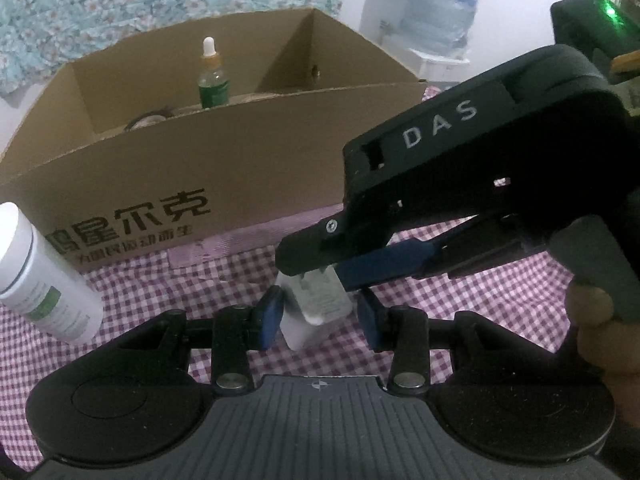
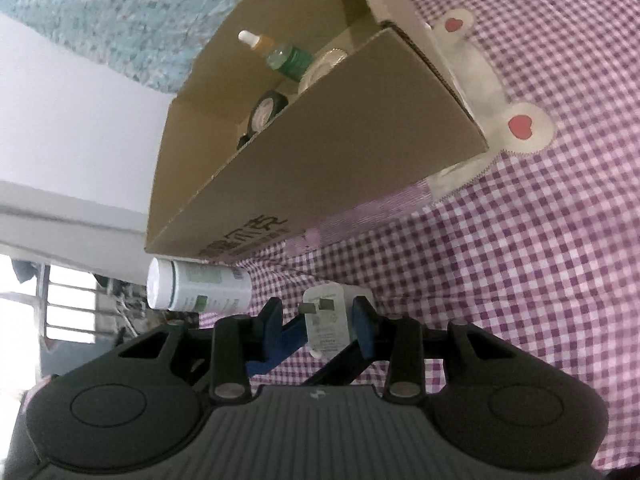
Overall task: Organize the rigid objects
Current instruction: 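Lift the white charger with the right gripper and carry it over the box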
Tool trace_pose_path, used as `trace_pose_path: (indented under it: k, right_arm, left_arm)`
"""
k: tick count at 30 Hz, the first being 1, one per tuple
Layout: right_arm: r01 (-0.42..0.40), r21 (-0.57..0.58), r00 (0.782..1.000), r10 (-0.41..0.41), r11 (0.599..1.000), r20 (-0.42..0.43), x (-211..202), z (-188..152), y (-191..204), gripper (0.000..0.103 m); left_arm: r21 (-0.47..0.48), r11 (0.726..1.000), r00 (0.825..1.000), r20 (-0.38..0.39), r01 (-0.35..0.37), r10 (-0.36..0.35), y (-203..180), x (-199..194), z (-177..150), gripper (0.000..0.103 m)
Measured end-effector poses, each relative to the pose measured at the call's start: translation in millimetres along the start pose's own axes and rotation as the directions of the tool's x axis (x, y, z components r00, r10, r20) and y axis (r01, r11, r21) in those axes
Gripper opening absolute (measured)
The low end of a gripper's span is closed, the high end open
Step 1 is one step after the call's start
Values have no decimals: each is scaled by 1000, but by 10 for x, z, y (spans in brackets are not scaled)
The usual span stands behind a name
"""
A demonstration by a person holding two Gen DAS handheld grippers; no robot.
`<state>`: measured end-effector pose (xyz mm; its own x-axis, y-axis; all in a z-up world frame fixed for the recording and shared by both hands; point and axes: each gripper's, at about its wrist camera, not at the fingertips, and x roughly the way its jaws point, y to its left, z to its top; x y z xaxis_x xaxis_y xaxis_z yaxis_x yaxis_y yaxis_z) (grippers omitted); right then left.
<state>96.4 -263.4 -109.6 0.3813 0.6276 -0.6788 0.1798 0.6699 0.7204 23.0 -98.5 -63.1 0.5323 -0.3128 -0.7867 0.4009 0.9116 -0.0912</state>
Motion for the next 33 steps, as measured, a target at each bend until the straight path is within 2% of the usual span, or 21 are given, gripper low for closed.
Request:
trace_pose_path:
  k: [10, 14, 19, 33]
  right_arm:
    - [-6, 13, 1000, 6, 1000, 0, 88, -23, -12, 42]
    - [-9, 12, 1000, 9, 1000, -5, 71, -21, -27, 43]
    - [-8, 21, 1000, 8, 1000, -8, 103, -5, -43, 43]
    - [-8, 35, 1000, 8, 999, -7, 139, -9, -56, 44]
  left_arm:
    - [-7, 999, 997, -56, -53, 52, -75, 89, -21, 41]
    - [-45, 997, 994, -87, -68, 63, -97, 119, -36, 40]
    - [-67, 996, 992, -116, -66, 58, -169, 126, -62, 32]
    - [-81, 993, 986, -148, -84, 72, -453, 11, -248, 29]
